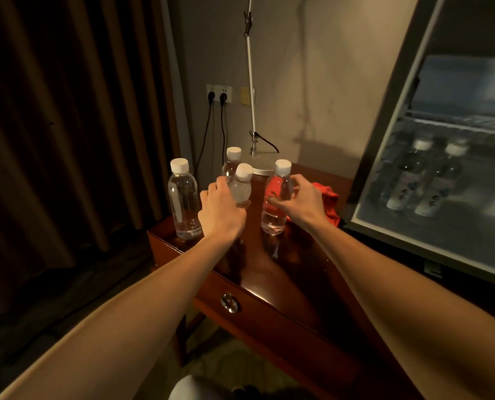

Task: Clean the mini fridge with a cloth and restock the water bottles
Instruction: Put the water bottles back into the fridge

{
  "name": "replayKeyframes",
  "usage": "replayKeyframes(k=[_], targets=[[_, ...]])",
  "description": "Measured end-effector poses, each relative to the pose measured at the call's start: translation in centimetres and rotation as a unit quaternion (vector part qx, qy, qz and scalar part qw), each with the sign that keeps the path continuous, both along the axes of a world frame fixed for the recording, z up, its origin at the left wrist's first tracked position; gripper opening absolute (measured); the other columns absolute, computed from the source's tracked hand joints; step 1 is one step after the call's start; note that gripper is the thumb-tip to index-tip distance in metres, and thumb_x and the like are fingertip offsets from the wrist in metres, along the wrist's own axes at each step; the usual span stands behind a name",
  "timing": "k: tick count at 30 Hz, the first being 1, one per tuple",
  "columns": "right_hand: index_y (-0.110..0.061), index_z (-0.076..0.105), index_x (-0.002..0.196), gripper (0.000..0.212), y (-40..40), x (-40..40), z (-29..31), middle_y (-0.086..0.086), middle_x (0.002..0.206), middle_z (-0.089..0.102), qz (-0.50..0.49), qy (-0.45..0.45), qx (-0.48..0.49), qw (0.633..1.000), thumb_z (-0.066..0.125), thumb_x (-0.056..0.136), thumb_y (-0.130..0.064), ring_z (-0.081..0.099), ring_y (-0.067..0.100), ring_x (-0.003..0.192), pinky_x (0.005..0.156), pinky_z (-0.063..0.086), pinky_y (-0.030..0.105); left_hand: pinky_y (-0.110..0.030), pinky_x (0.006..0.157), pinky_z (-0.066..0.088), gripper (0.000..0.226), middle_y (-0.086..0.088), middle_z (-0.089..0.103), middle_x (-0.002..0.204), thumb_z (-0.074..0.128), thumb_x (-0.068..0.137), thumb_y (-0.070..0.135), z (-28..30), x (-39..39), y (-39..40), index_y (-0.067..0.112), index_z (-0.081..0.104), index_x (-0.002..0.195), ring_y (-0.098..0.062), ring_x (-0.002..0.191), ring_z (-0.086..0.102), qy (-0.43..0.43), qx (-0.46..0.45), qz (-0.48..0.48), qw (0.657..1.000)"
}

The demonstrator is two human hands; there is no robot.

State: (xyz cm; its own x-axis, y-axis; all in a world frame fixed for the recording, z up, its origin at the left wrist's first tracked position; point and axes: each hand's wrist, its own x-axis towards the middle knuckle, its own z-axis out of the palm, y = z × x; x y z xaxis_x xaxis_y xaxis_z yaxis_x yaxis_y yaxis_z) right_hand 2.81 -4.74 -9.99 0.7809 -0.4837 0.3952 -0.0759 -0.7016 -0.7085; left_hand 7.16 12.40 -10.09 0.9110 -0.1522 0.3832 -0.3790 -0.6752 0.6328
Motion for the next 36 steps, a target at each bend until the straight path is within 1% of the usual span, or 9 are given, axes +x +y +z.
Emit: replayKeyframes(k=[4, 8, 12, 16, 19, 24, 28, 33, 36], targets=[[-0.021, 0.058, 0.108, 0.055, -0.1, -2.8, 0.0, -0.005, 0.099, 0.062, 0.011, -0.008, -0.011, 1.0, 0.086, 0.065, -0.042, 0.059, 0.011, 0.09, 0.075, 0.045, 0.025, -0.049, 0.083, 0.053, 0.06, -0.002, 0.063, 0.112, 0.074, 0.075, 0.055, 0.2, -1.7, 0.0, 0.019, 0.05, 0.116, -0.027, 0.11, 0.057, -0.001, -0.043, -0.005, 0.999], [-0.022, 0.057, 0.102, 0.055, -1.3, -6.5, 0.6, -0.005, 0.098, 0.062, -0.003, -0.019, -0.004, 1.0, 0.088, 0.062, -0.042, 0.058, 0.011, 0.089, 0.07, 0.04, 0.02, -0.043, 0.078, 0.055, 0.06, 0.009, 0.062, 0.095, 0.067, 0.066, 0.075, 1.1, -4.9, -1.3, 0.027, 0.051, 0.098, -0.017, 0.094, 0.063, -0.014, -0.057, -0.026, 0.998], [-0.021, 0.057, 0.095, 0.05, -4.0, -11.2, 1.5, -0.005, 0.093, 0.066, -0.049, -0.037, 0.009, 0.998, 0.088, 0.061, -0.042, 0.061, 0.009, 0.084, 0.065, 0.041, 0.015, -0.038, 0.075, 0.05, 0.055, 0.005, 0.061, 0.095, 0.074, 0.068, 0.063, 3.1, -8.4, -4.8, 0.023, 0.054, 0.1, -0.021, 0.093, 0.061, -0.023, -0.06, -0.065, 0.996], [-0.02, 0.056, 0.094, 0.049, -7.6, -16.4, 2.7, -0.006, 0.09, 0.064, -0.113, -0.059, 0.006, 0.992, 0.088, 0.062, -0.04, 0.061, 0.01, 0.082, 0.066, 0.045, 0.02, -0.034, 0.07, 0.044, 0.05, 0.008, 0.056, 0.09, 0.074, 0.071, 0.061, 4.6, -12.1, -9.4, 0.024, 0.051, 0.096, -0.015, 0.083, 0.055, -0.028, -0.084, -0.123, 0.988], [-0.018, 0.056, 0.096, 0.052, -10.7, -19.9, 3.4, -0.005, 0.089, 0.062, -0.165, -0.07, 0.005, 0.984, 0.088, 0.062, -0.041, 0.06, 0.009, 0.079, 0.066, 0.045, 0.019, -0.037, 0.073, 0.048, 0.051, 0.004, 0.063, 0.094, 0.075, 0.071, 0.058, 4.8, -14.5, -13.1, 0.021, 0.055, 0.1, -0.018, 0.088, 0.059, -0.026, -0.099, -0.174, 0.979], [-0.015, 0.061, 0.106, 0.065, -15.5, -24.0, 3.5, 0.002, 0.099, 0.068, -0.233, -0.085, 0.033, 0.968, 0.087, 0.059, -0.05, 0.066, 0.017, 0.087, 0.077, 0.057, 0.037, -0.04, 0.083, 0.051, 0.057, -0.002, 0.067, 0.105, 0.077, 0.074, 0.053, 4.6, -17.6, -18.6, 0.016, 0.057, 0.113, -0.021, 0.099, 0.061, -0.008, -0.129, -0.238, 0.963], [-0.015, 0.061, 0.104, 0.06, -18.6, -25.9, 4.0, 0.003, 0.1, 0.068, -0.282, -0.091, 0.017, 0.955, 0.086, 0.061, -0.05, 0.065, 0.018, 0.088, 0.076, 0.056, 0.037, -0.042, 0.086, 0.051, 0.057, -0.003, 0.067, 0.107, 0.08, 0.073, 0.046, 4.2, -18.7, -22.7, 0.015, 0.058, 0.116, -0.021, 0.102, 0.062, -0.009, -0.138, -0.28, 0.95], [-0.012, 0.06, 0.113, 0.055, -22.4, -26.7, 4.2, 0.003, 0.108, 0.065, -0.306, -0.108, 0.055, 0.944, 0.084, 0.071, -0.036, 0.062, 0.016, 0.094, 0.07, 0.047, 0.022, -0.044, 0.081, 0.054, 0.05, 0.003, 0.069, 0.094, 0.08, 0.072, 0.044, 3.9, -20.0, -28.3, 0.016, 0.062, 0.109, -0.02, 0.095, 0.065, 0.01, -0.144, -0.308, 0.94], [-0.008, 0.06, 0.115, 0.049, -24.3, -26.2, 4.4, 0.009, 0.112, 0.066, -0.348, -0.073, 0.06, 0.933, 0.079, 0.077, -0.032, 0.063, 0.023, 0.099, 0.077, 0.049, 0.028, -0.039, 0.078, 0.056, 0.05, 0.016, 0.062, 0.072, 0.08, 0.073, 0.043, 3.9, -20.6, -31.4, 0.016, 0.064, 0.112, -0.016, 0.087, 0.068, 0.034, -0.155, -0.323, 0.933]])
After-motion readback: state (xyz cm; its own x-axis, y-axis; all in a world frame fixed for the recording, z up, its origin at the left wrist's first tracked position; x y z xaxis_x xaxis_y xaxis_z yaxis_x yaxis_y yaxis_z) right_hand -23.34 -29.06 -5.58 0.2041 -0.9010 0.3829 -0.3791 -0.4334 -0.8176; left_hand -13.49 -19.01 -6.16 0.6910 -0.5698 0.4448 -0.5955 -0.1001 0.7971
